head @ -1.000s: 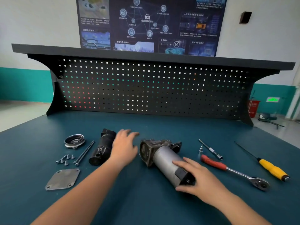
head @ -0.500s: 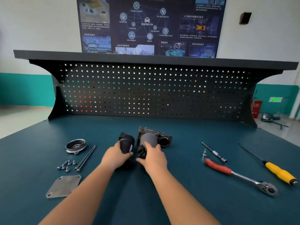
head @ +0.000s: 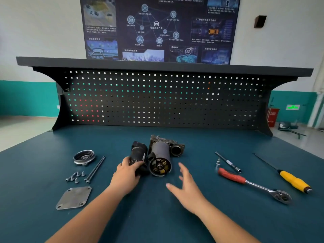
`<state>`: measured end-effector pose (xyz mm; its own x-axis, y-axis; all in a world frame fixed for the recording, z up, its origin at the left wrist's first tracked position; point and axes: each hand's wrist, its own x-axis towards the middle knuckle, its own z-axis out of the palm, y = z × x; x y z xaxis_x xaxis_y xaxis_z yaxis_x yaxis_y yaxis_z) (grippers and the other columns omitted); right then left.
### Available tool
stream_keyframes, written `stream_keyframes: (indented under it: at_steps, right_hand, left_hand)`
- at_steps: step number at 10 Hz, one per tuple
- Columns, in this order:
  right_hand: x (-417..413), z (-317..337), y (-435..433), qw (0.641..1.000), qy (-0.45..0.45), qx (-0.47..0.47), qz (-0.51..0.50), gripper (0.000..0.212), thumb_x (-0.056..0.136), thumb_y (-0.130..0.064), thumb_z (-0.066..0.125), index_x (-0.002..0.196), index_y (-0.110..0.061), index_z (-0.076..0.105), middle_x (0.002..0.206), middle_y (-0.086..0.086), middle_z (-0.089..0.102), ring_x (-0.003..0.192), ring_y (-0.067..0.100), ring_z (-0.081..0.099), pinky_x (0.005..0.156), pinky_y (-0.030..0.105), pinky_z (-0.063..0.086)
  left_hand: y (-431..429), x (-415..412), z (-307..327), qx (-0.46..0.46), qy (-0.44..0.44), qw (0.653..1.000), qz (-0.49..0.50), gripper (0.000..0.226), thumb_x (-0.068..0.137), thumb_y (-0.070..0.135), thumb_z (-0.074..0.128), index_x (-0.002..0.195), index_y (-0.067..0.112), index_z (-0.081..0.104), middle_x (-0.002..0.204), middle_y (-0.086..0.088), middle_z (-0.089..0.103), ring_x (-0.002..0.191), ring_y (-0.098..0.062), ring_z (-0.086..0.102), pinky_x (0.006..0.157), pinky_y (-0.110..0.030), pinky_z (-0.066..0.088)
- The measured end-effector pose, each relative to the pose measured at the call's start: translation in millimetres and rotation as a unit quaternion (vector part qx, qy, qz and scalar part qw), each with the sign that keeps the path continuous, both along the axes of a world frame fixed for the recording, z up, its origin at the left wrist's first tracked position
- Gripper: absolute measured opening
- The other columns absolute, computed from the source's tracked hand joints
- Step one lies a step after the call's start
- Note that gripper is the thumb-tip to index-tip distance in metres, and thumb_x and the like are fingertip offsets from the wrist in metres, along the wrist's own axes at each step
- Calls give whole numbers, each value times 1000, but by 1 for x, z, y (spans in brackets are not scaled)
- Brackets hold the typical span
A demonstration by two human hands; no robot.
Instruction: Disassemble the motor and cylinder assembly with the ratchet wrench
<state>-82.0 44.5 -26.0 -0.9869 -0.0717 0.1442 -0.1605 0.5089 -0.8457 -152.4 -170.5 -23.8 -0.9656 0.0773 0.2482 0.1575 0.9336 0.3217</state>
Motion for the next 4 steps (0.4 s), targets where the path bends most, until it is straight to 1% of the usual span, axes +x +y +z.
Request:
stream_keyframes:
  at_steps: [1, 2, 3, 4]
  right_hand:
    - [56, -16, 17, 998, 24, -11, 50, 60, 88, -26, 66, 130, -45, 29, 143, -19, 31, 130, -5, 32, 101, 10, 31]
    - [92, -22, 37, 997, 28, 19, 65, 56, 86, -22, 67, 121, -48, 32, 134, -29, 29, 123, -20, 28, 91, 0, 31]
    - [115, -13, 54, 997, 17, 10, 68, 47, 88, -15, 65, 118, -39, 40, 136, -24, 29, 121, -20, 28, 91, 0, 31]
    - [134, -4, 72, 996, 57, -59, 25, 39, 83, 0, 66, 107, -30, 62, 132, -18, 48, 117, -15, 44, 100, 12, 37]
  left_hand:
    - [-3, -1, -1, 1, 15, 999, 30, 64, 93, 3, 41, 141, 44, 33, 139, -8, 29, 119, -30, 38, 95, -37, 45]
    - [-5, -7, 2, -7, 17, 999, 46, 73, 88, -8, 34, 143, 41, 33, 136, -9, 30, 113, -31, 41, 93, -37, 46]
    - [-8, -12, 4, -42, 2, 998, 44, 76, 87, -10, 31, 145, 39, 29, 145, -11, 22, 122, -34, 38, 98, -39, 44]
    - [-3, -5, 6, -70, -13, 997, 39, 76, 92, 0, 38, 149, 41, 11, 157, -13, -1, 143, -40, 7, 112, -51, 27]
